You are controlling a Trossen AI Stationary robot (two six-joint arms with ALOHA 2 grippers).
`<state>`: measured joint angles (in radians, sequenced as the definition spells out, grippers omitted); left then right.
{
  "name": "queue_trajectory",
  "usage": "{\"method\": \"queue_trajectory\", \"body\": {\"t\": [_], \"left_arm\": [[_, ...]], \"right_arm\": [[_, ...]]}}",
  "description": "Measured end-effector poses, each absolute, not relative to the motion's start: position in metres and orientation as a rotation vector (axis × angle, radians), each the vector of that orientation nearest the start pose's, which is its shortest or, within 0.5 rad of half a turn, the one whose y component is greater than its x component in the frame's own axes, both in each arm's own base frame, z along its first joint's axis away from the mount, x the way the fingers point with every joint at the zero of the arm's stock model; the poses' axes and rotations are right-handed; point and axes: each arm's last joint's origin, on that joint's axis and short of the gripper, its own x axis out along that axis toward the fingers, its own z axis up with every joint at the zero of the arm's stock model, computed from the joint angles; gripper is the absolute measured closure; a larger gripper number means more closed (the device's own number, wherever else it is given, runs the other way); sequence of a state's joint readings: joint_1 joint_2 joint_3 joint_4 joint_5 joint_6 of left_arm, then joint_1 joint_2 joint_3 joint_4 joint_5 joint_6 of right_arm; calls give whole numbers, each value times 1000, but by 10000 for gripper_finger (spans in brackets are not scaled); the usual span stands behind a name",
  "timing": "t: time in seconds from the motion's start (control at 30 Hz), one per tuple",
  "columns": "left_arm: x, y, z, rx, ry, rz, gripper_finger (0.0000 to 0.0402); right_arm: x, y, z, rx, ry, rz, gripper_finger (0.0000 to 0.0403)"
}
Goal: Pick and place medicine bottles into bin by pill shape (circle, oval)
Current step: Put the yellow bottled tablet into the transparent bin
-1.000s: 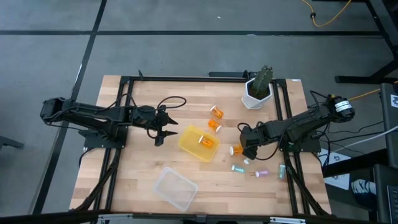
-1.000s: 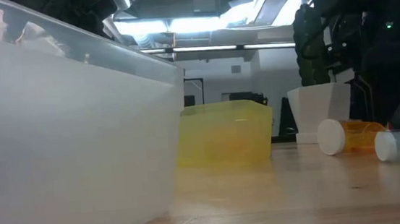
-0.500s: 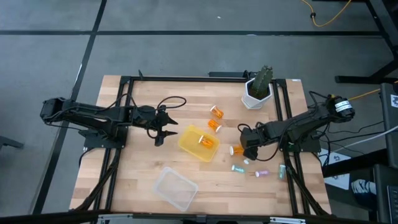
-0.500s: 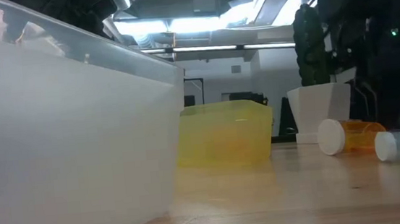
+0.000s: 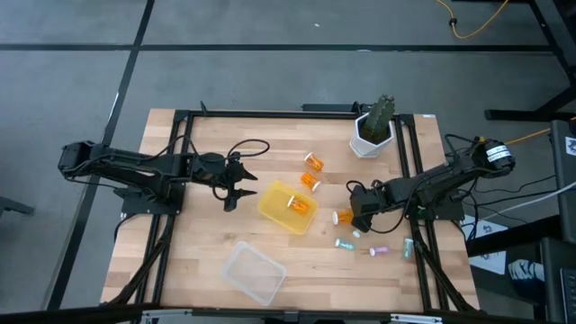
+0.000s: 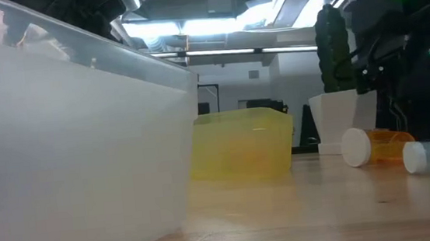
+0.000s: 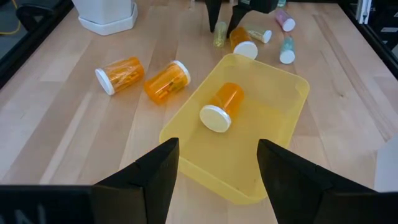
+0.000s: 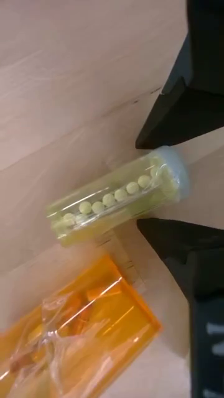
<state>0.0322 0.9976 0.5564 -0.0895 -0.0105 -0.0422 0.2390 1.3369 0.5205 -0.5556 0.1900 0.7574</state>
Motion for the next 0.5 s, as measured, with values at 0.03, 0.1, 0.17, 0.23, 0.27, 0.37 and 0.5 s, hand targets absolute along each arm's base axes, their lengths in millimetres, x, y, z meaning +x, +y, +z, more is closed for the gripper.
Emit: {"method": "queue_trajectory", "body": {"t": [0.03,0.1,0.17,0.23,0.27,0.37,0.5], "left_arm": [[207,7,226,-47,529,53,190],[207,7,226,-47,530,53,190],[207,7,226,-47,530,53,190],[207,7,226,-47,530,53,190],[207,7,226,-47,530,53,190],[207,7,226,-47,530,53,190],[207,7,226,-47,530,53,190]], "right_arm": [[186,40,129,348,1260,-459,225],[187,40,130,346,1254,-461,245],[188,40,131,343,1246,-467,265],[189,39,131,344,1237,-476,281],[189,39,131,354,1230,-485,286],[189,39,131,398,1208,-528,290],[190,39,132,419,1208,-548,283]]}}
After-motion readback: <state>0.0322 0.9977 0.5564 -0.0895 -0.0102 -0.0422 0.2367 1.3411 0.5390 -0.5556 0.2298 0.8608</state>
